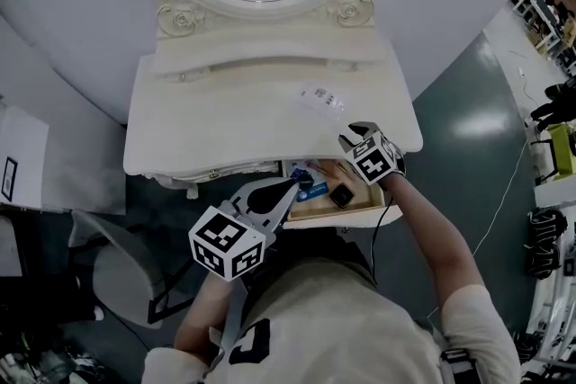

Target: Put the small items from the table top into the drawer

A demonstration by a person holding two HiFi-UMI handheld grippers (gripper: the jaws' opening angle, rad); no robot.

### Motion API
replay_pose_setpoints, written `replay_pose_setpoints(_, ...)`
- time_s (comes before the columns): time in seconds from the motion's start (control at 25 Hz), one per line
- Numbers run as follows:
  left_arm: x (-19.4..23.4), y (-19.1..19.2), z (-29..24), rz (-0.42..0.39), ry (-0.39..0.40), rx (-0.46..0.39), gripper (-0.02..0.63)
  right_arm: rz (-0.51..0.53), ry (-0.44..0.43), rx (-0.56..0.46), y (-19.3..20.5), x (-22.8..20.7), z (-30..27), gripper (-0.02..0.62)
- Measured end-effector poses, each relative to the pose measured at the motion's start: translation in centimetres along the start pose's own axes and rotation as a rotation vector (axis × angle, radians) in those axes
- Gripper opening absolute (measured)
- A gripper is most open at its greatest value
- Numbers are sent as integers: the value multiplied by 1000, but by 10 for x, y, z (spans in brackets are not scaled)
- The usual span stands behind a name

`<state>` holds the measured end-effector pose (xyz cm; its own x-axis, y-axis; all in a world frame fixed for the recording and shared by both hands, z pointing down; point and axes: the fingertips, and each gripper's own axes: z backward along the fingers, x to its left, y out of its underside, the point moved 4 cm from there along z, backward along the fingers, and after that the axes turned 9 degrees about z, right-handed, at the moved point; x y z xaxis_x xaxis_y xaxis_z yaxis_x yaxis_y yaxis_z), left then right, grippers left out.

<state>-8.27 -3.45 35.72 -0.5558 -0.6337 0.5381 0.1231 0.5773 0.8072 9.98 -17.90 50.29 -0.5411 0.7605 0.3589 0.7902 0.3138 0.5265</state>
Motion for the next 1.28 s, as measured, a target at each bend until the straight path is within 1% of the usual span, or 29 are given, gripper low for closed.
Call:
replay_pose_setpoints(0.24,12,0,-17,33,-47,27,57,24,-33,-6,-16,-18,-35,140)
replay_pose_setpoints(0.48,25,-3,-35,60,-90,47,57,11,-54,-28,-25,-40,-69,196)
replay_pose_setpoints(0.64,32,-5,-44,71,-113,59,57,10,-87,-30,-28,-46,-88,204)
replay_pose_setpoints(0.84,40,-5,-50,85,-133,72,57,20,-121,-16,-26,-45,-106,213)
replay_pose_setpoints(1.12,47,-4,-53,97,-139,89,57,15,-155,27,-16,-46,-121,219)
replay_pose_setpoints(1.28,53,-3,-51,101,-145,90,57,-14,-175,36,-11,-48,-125,224)
